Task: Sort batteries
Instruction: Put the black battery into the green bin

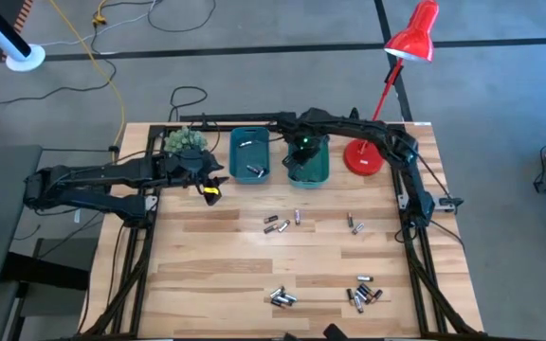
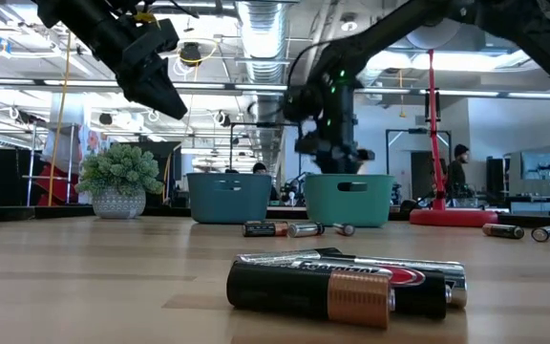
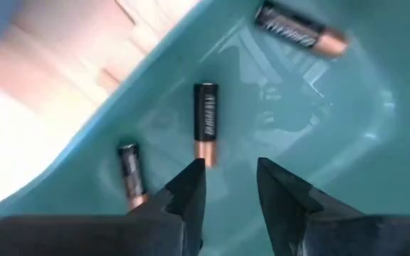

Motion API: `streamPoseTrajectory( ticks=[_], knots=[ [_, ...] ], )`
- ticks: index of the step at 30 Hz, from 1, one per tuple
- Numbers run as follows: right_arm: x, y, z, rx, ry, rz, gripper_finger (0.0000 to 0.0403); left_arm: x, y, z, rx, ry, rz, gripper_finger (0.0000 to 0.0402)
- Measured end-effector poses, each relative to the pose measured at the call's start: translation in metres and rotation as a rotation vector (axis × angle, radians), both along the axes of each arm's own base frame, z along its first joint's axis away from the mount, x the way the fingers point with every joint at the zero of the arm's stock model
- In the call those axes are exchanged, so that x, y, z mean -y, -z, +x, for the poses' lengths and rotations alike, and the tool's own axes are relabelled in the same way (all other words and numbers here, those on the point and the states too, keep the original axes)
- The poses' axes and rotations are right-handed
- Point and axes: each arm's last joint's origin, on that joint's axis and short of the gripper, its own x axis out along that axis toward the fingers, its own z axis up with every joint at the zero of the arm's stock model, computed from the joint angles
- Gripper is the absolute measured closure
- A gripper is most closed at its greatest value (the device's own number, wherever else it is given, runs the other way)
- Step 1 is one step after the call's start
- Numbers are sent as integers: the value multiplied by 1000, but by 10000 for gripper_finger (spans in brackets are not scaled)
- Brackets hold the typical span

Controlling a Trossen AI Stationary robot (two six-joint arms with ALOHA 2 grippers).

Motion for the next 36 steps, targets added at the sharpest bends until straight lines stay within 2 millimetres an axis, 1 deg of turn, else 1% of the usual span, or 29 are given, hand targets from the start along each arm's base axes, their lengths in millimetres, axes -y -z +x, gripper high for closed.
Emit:
streamPoseTrajectory(
  ticks=[2,5,8,13,15,18,22,26,29,31,34,36],
  knots=[
    [-1,-18,-5,42,21,-21,259,0,0,0,-8,11,14,228],
    [-7,-51,-15,117,35,-59,268,0,0,0,-16,22,27,228],
    [-20,-85,-27,178,25,-103,279,0,0,0,-6,8,10,228],
    [-56,-135,-50,214,36,-244,286,0,0,0,16,-23,-28,228],
    [-72,-150,-61,213,56,-299,287,0,0,0,21,-29,-36,228],
    [-96,-169,-77,215,90,-342,287,0,0,0,24,-33,-42,228],
    [-125,-186,-100,212,148,-392,287,0,0,0,25,-34,-43,228],
    [-153,-194,-122,153,241,-468,286,0,0,0,21,-28,-36,228],
    [-173,-190,-128,233,271,-486,279,0,0,0,14,-16,-21,228],
    [-185,-182,-133,251,306,-467,270,0,0,0,11,-11,-16,228],
    [-200,-157,-148,194,400,-454,251,0,0,0,9,-8,-12,228],
    [-208,-140,-156,201,457,-440,238,0,0,0,9,-8,-12,228]
  ],
)
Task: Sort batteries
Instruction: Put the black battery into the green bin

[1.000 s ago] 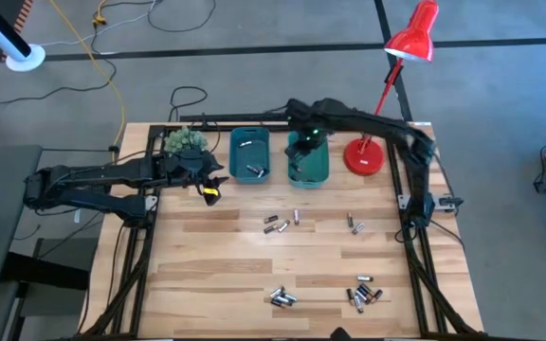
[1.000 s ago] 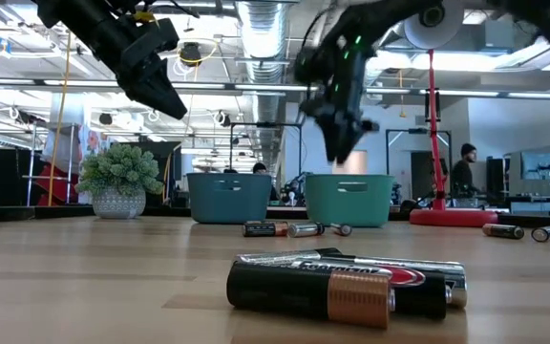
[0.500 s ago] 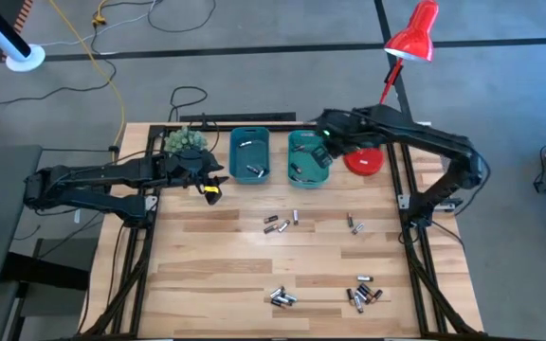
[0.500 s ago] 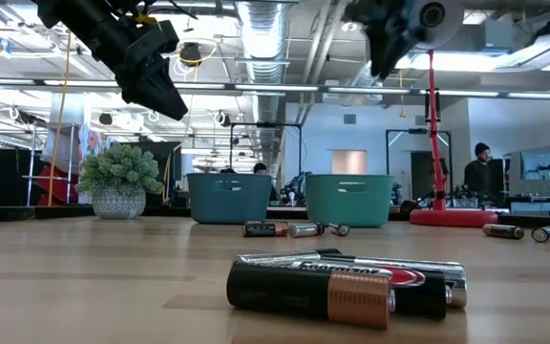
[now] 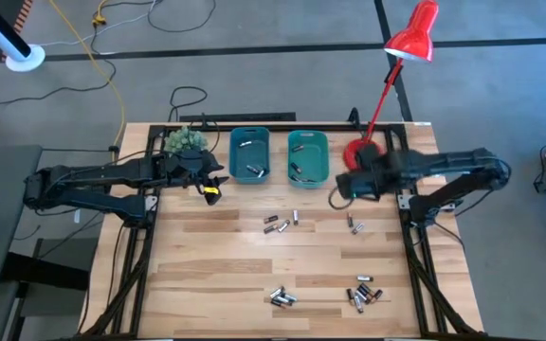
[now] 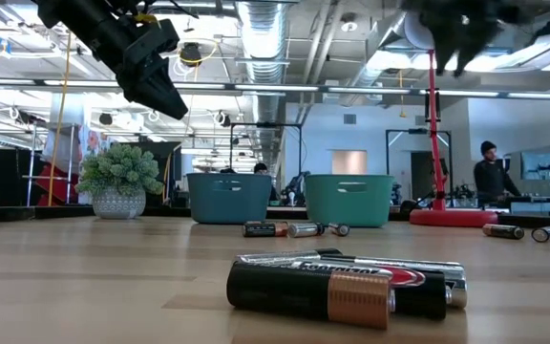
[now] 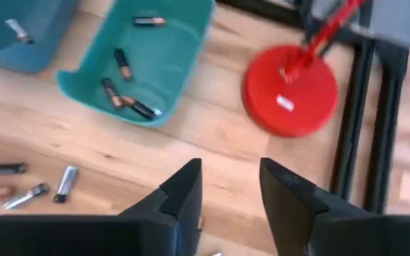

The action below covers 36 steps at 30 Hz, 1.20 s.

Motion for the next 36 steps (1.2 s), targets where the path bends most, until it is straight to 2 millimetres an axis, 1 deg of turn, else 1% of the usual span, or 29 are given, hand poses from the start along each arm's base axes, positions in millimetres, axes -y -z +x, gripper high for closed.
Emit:
streamPoseTrajectory(
  ticks=[3,6,9,12,14,21,25,29,36],
  knots=[
    [-11,26,-8,8,54,60,220,0,0,0,1,1,1,228],
    [-20,53,-9,-14,75,142,211,0,-2,1,10,13,20,228],
    [-25,77,-8,-10,85,237,210,-1,-5,3,46,15,33,228],
    [-27,99,-2,45,72,310,215,-1,-9,6,100,14,46,228],
    [-28,111,0,69,67,338,219,-2,-11,7,123,14,51,228],
    [-21,140,-9,30,103,355,227,-2,-13,8,141,14,56,228],
    [-17,153,-9,51,93,378,227,-2,-13,8,142,14,56,228],
    [-13,160,-6,88,73,392,227,-2,-13,8,141,14,56,228],
    [-8,175,-12,64,66,424,227,-2,-13,8,141,14,56,228]
  ],
)
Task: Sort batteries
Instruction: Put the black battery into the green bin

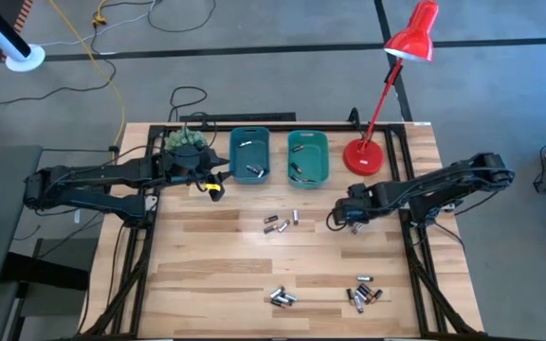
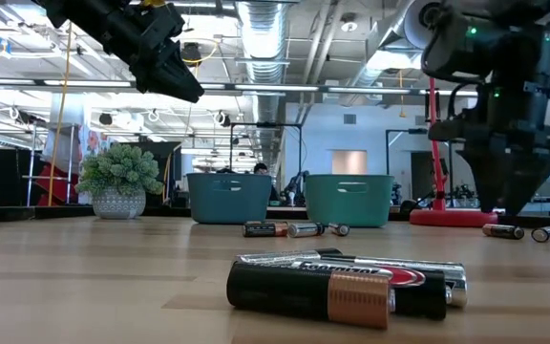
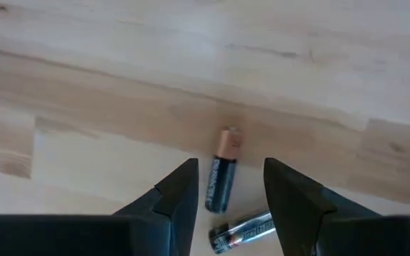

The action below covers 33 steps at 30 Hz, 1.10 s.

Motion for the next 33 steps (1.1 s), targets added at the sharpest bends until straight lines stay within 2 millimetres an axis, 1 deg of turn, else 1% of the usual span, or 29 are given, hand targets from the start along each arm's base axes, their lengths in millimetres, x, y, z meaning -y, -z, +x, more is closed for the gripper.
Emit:
streamPoseTrajectory(
  ticks=[6,10,17,21,29,31,33],
  knots=[
    [1,14,-4,26,0,31,227,0,0,0,-1,0,0,228],
    [1,21,-10,-4,19,36,227,0,0,0,-1,-1,-1,228],
    [7,27,-17,-41,29,29,235,0,0,0,-1,0,-1,228],
    [13,27,-18,-63,-16,25,264,0,0,0,-1,0,0,228],
    [24,27,-18,-80,-71,30,361,0,0,0,1,-3,-5,228],
    [25,27,-18,-80,-84,28,380,0,0,0,1,-3,-4,228],
    [25,27,-18,-82,-96,25,391,0,0,0,-4,2,5,228]
  ],
)
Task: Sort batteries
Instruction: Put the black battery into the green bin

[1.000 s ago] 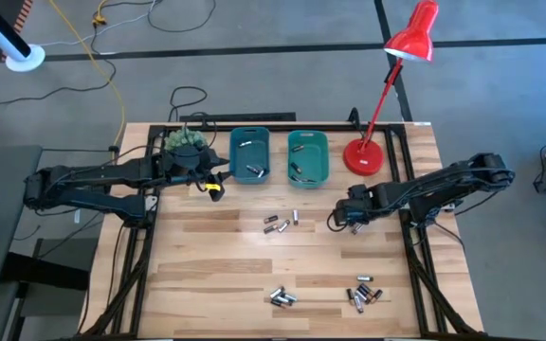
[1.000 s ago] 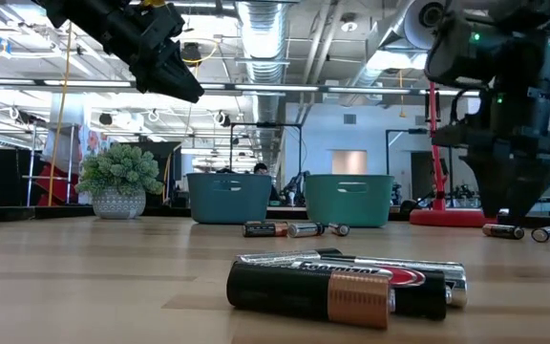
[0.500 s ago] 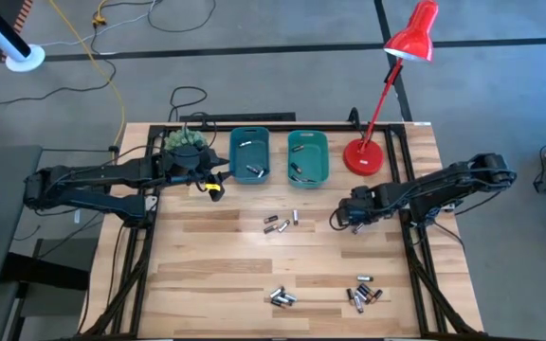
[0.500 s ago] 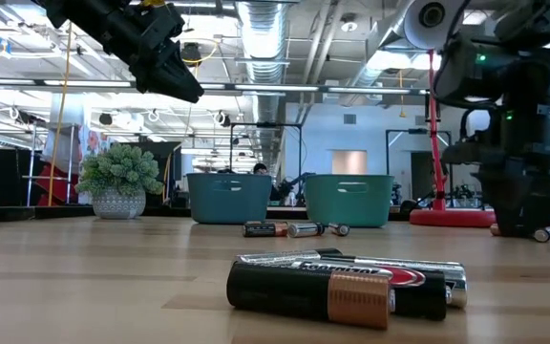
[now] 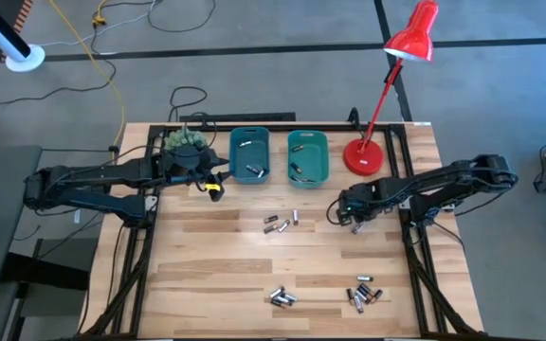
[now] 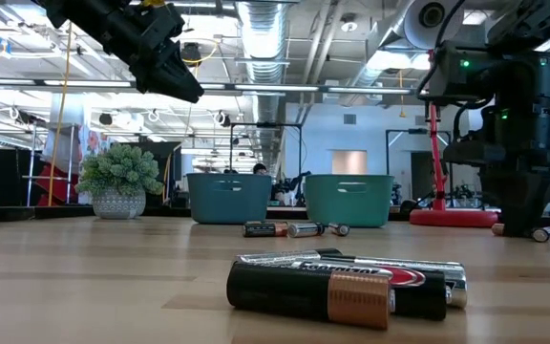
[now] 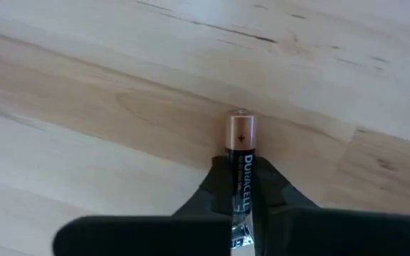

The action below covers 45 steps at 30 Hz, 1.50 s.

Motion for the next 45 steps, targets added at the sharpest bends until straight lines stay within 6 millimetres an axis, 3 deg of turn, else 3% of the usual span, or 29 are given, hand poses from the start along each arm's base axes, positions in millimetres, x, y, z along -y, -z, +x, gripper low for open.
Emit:
streamPoseTrajectory(
  ticks=[7,14,23,32,37,45],
  knots=[
    [2,-10,3,-21,-3,-48,392,0,0,0,-20,22,37,228],
    [2,-37,8,-73,-12,-48,392,0,0,0,-20,22,39,228],
    [4,-94,19,-104,-46,-116,392,0,0,0,-52,56,97,228],
    [21,-157,33,24,-45,-224,392,-1,0,0,-59,50,107,228],
    [43,-176,61,35,-118,-263,392,-4,2,-2,-81,34,107,228],
    [107,-171,132,21,-274,-303,392,-6,7,-6,-137,18,80,228]
  ],
)
